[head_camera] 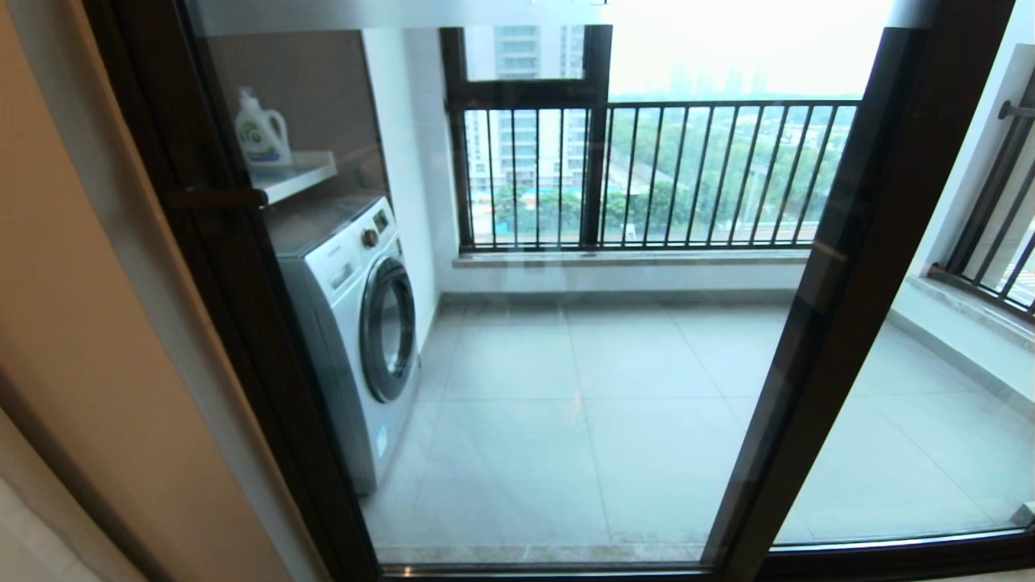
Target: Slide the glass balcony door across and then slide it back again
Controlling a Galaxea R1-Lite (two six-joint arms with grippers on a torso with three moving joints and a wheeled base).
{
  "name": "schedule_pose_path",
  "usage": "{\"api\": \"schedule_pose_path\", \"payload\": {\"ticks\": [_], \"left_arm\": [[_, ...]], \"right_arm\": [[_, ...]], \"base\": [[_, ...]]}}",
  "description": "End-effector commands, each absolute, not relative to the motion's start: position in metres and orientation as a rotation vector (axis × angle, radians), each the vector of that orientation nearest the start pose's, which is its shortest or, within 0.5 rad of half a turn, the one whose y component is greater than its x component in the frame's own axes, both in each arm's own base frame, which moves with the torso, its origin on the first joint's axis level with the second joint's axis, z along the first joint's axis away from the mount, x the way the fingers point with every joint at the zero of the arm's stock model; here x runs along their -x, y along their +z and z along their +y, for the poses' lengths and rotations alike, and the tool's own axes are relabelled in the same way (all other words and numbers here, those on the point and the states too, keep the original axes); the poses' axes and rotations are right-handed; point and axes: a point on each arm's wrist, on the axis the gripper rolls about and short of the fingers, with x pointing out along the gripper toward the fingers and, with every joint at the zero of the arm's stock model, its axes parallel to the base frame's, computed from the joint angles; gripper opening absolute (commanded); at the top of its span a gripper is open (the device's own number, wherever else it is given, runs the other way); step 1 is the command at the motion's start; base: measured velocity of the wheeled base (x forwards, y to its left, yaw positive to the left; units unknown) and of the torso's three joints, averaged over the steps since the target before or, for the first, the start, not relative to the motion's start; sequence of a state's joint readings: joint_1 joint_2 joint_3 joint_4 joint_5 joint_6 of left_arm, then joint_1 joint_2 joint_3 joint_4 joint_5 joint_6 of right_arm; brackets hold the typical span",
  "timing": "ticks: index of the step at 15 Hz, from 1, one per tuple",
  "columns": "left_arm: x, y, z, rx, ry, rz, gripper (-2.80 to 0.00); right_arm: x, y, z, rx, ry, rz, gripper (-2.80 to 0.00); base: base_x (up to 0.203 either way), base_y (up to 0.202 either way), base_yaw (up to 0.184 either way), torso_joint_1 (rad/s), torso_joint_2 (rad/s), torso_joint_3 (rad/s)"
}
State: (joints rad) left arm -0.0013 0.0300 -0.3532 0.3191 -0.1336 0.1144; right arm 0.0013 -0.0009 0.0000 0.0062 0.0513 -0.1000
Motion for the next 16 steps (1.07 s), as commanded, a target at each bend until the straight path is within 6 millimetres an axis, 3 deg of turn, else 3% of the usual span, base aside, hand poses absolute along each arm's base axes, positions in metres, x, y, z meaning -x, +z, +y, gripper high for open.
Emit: {"api": "schedule_pose_path", "payload": {"ticks": [1, 3, 8, 10, 16], "left_arm": [[0.030, 0.087, -0.002, -0.146, -0.086, 0.019, -2.80], [0.022, 0.069, -0.001, -0.159, -0.061, 0.046, -2.80], [0.023, 0.075, -0.001, -0.068, -0.041, 0.011, -2.80], [0.023, 0.075, -0.001, -0.159, -0.045, 0.003, -2.80], [0.023, 0.076, -0.001, -0.153, -0.049, -0.002, -2.80]], "right_arm": [[0.023, 0.074, 0.001, 0.101, 0.054, 0.005, -2.80], [0.023, 0.074, 0.001, 0.101, 0.054, 0.005, -2.80], [0.023, 0.074, 0.001, 0.103, 0.054, 0.005, -2.80], [0.023, 0.074, 0.001, 0.101, 0.054, 0.005, -2.80], [0.023, 0.074, 0.001, 0.106, 0.056, 0.005, -2.80]], "base": [[0.000, 0.000, 0.000, 0.000, 0.00, 0.000], [0.000, 0.000, 0.000, 0.000, 0.00, 0.000], [0.000, 0.000, 0.000, 0.000, 0.00, 0.000], [0.000, 0.000, 0.000, 0.000, 0.00, 0.000], [0.000, 0.000, 0.000, 0.000, 0.00, 0.000]]}}
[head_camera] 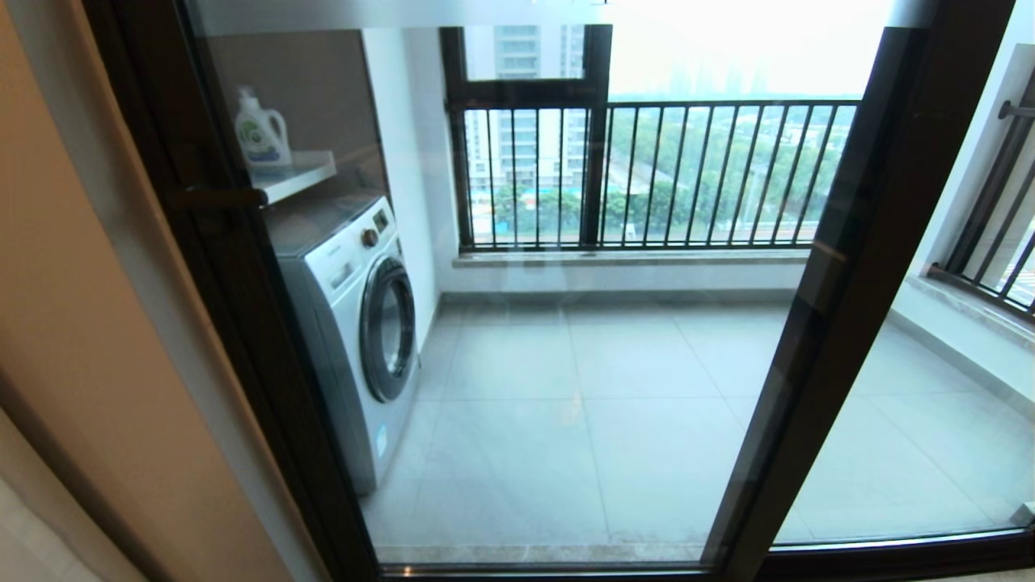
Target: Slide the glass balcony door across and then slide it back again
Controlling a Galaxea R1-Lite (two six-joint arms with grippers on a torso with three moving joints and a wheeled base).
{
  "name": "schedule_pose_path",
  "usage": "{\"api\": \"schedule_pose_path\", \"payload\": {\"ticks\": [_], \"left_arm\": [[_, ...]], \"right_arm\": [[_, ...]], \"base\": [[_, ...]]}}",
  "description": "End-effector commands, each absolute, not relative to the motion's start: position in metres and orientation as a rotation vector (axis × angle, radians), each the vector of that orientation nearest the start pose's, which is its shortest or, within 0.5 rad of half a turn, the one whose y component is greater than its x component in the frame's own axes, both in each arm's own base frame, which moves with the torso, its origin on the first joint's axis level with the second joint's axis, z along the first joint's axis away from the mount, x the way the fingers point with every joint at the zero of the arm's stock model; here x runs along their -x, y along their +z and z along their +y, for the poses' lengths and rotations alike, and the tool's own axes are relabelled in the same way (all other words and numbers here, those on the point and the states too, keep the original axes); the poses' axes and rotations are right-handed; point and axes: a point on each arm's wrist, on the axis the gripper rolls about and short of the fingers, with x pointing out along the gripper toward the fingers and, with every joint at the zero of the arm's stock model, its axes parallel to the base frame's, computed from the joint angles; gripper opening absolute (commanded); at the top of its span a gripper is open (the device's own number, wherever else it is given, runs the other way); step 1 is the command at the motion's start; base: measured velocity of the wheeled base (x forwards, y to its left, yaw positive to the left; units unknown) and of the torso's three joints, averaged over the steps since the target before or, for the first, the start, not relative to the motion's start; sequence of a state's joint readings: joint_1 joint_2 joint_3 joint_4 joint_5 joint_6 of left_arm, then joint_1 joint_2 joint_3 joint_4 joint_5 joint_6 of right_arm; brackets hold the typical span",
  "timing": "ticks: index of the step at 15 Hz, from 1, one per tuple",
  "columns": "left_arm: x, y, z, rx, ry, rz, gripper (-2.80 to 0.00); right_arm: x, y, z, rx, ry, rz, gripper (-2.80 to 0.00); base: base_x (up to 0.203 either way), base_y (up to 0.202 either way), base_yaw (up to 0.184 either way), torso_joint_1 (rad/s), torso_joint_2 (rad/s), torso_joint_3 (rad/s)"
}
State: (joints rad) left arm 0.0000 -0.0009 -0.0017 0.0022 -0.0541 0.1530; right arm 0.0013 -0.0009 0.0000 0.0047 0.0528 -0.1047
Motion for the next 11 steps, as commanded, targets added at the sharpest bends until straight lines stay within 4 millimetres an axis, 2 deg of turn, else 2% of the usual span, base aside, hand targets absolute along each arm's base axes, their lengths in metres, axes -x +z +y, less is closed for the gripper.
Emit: {"api": "schedule_pose_path", "payload": {"ticks": [1, 6, 11], "left_arm": [[0.0227, 0.0754, -0.0011, -0.158, -0.048, -0.001, -2.80], [0.0227, 0.0754, -0.0009, -0.086, -0.042, 0.001, -2.80], [0.0227, 0.0754, -0.0007, -0.086, -0.035, 0.002, -2.80]], "right_arm": [[0.0226, 0.0742, 0.0011, 0.104, 0.054, 0.005, -2.80], [0.0226, 0.0743, 0.0011, 0.102, 0.054, 0.004, -2.80], [0.0226, 0.0742, 0.0011, 0.099, 0.053, 0.005, -2.80]], "base": [[0.000, 0.000, 0.000, 0.000, 0.00, 0.000], [0.000, 0.000, 0.000, 0.000, 0.00, 0.000], [0.000, 0.000, 0.000, 0.000, 0.00, 0.000]]}}
